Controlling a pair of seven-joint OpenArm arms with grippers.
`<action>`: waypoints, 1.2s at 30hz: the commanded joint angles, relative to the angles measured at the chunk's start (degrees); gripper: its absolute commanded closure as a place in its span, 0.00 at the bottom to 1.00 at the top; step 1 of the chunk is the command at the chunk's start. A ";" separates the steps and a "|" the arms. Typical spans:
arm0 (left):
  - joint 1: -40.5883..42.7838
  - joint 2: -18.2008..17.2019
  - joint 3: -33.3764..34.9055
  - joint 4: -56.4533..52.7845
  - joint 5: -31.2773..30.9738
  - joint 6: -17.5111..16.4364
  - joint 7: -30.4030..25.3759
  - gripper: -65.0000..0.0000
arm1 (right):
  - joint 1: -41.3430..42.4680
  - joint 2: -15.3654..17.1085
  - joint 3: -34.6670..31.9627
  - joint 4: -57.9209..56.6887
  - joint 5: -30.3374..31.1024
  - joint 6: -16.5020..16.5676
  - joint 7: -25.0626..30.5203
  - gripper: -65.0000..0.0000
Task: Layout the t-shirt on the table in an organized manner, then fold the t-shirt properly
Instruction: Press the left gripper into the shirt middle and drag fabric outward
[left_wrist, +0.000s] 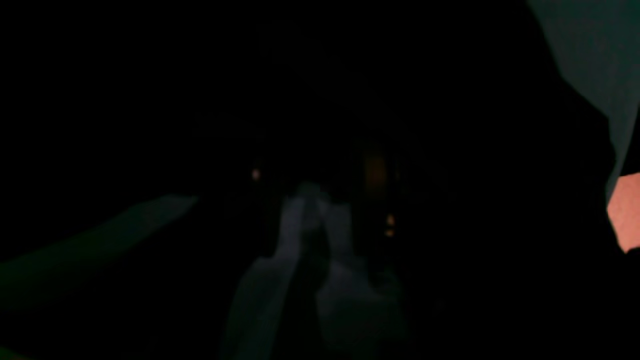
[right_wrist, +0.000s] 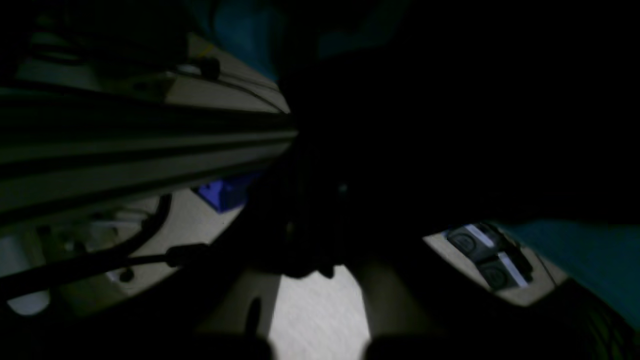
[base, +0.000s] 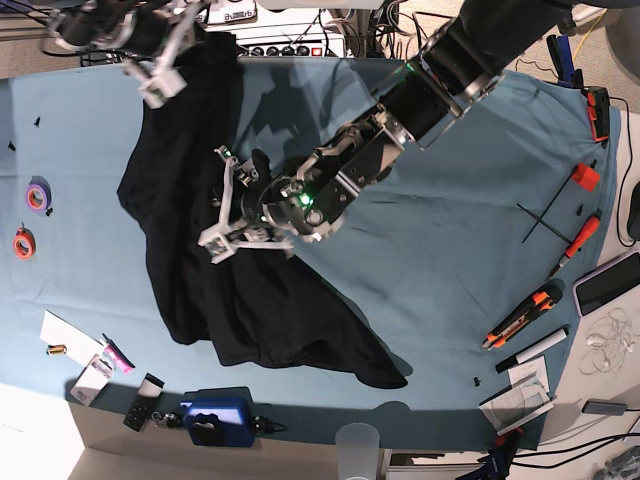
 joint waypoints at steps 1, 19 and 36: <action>-0.98 0.85 -0.22 0.98 -0.79 -0.02 -1.14 0.64 | -0.33 0.48 -0.39 0.85 0.15 0.06 0.55 1.00; 1.01 4.90 -10.27 0.98 -2.62 4.11 2.14 0.64 | -0.33 0.48 -3.56 0.85 -17.44 -0.87 0.55 1.00; 6.64 4.90 -9.99 0.98 -6.99 4.02 -0.24 0.64 | -0.31 0.48 -3.56 0.87 -17.33 -1.38 0.55 1.00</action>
